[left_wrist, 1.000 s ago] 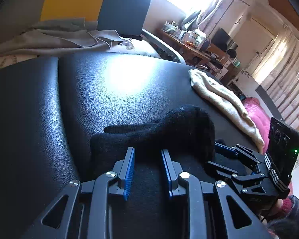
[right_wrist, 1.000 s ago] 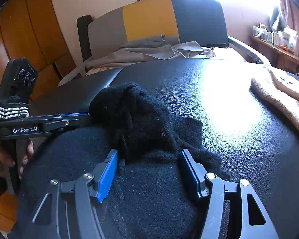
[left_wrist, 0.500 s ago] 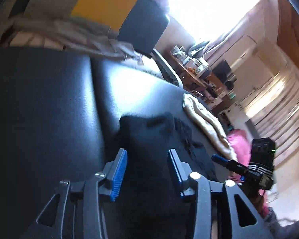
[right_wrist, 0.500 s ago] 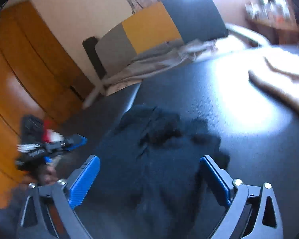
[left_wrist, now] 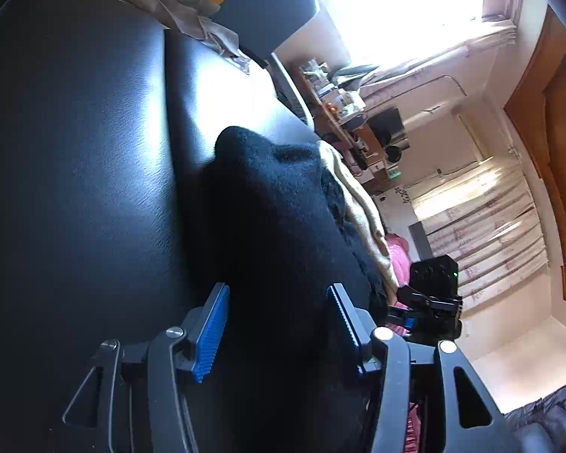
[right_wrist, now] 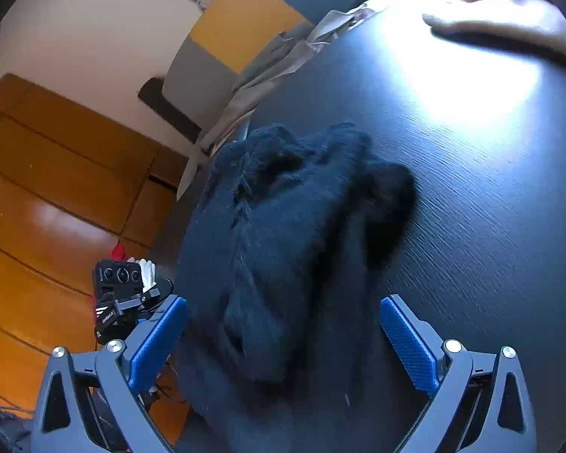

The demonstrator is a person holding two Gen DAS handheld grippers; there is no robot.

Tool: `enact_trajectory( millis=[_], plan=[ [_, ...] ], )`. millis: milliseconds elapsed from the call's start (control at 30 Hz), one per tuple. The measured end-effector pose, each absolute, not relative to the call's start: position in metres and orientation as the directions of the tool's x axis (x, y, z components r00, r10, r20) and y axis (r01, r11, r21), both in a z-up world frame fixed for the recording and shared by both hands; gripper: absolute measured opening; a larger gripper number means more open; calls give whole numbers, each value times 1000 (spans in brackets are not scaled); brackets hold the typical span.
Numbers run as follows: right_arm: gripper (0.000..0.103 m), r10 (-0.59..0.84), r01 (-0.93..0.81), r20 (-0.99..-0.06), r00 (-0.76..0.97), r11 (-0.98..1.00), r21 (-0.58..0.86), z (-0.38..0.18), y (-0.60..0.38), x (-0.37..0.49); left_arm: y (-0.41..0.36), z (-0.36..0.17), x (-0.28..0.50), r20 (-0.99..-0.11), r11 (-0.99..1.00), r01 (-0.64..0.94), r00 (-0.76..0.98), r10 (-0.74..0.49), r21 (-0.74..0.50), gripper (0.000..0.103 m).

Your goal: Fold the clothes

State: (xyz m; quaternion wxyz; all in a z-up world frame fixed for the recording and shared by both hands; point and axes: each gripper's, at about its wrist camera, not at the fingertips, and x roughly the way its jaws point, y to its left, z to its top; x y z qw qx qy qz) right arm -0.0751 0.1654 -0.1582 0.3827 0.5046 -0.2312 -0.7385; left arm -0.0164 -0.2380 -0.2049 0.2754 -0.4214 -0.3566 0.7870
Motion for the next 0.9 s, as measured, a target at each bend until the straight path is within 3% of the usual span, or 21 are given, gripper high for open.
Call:
enact_trajectory(
  millis=[167, 400, 467, 533, 600, 767, 900],
  plan=[
    [103, -787, 411, -594, -166, -603, 684, -159, 132, -93, -229, -205, -38, -469, -601, -173, -474, 745, -780, 55],
    [102, -787, 457, -599, -150, -592, 664, -161, 129, -97, -216, -202, -51, -538, -660, -161, -456, 709, -733, 53],
    [88, -746, 492, -641, -183, -634, 597, -159, 123, -91, -212, -200, -44, -548, -674, -151, -469, 692, -723, 46],
    [61, -700, 525, -681, -216, -671, 523, -157, 118, -85, -210, -198, -37, -550, -682, -138, -489, 678, -718, 38],
    [47, -723, 503, -663, -195, -654, 565, -158, 118, -84, -211, -193, -21, -540, -686, -125, -523, 659, -716, 35],
    [45, -770, 568, -630, -102, -565, 598, -153, 81, -61, -234, -169, 38, -471, -671, -119, -624, 624, -732, 33],
    [43, -819, 628, -574, 26, -433, 647, -147, 26, -40, -274, -134, 97, -451, -727, -102, -723, 523, -679, 33]
  ],
)
